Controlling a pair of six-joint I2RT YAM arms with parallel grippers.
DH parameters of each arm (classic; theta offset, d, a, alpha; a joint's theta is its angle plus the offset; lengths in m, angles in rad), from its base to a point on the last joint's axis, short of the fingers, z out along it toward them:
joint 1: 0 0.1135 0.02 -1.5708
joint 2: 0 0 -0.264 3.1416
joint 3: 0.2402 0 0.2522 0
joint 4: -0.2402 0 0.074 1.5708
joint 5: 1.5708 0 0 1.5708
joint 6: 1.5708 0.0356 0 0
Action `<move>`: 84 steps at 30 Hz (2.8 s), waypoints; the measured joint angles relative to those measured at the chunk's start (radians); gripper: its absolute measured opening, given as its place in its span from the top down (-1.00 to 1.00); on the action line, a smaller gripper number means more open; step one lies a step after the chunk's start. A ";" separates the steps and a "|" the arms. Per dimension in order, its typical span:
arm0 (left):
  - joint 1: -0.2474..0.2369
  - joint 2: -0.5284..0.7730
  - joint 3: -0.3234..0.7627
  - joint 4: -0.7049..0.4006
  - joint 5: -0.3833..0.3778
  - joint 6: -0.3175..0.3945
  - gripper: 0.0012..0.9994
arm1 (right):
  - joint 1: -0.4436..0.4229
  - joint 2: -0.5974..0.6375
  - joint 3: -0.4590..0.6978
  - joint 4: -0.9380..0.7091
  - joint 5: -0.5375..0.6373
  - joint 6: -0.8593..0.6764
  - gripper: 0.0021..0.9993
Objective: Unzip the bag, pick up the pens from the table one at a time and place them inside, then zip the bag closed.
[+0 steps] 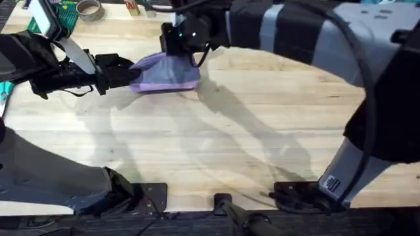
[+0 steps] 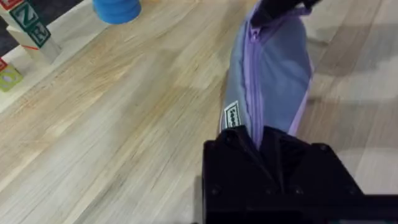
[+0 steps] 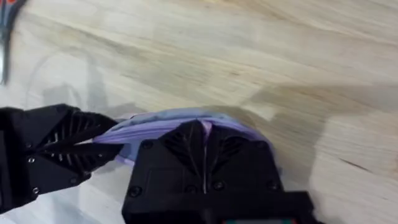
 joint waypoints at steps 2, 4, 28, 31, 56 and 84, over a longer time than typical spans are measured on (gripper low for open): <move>-0.004 0.000 0.000 0.000 0.007 0.000 0.92 | -0.017 -0.009 0.000 -0.010 -0.003 -0.004 0.95; -0.007 0.000 0.000 -0.001 0.018 0.000 0.92 | -0.036 -0.018 0.000 -0.022 -0.005 -0.018 0.95; 0.000 0.012 0.000 -0.023 0.025 0.000 0.92 | -0.207 -0.049 0.000 -0.170 0.011 -0.073 0.95; 0.000 0.012 0.000 -0.023 0.025 0.000 0.92 | -0.198 -0.065 0.000 -0.171 0.006 -0.085 0.94; 0.005 0.012 0.000 -0.022 0.048 0.002 -0.03 | -0.083 -0.234 0.000 -0.241 0.004 -0.171 -0.99; -0.165 -0.176 0.263 -0.406 -0.209 -0.011 -0.99 | -0.087 -0.234 0.000 -0.241 0.004 -0.175 -0.99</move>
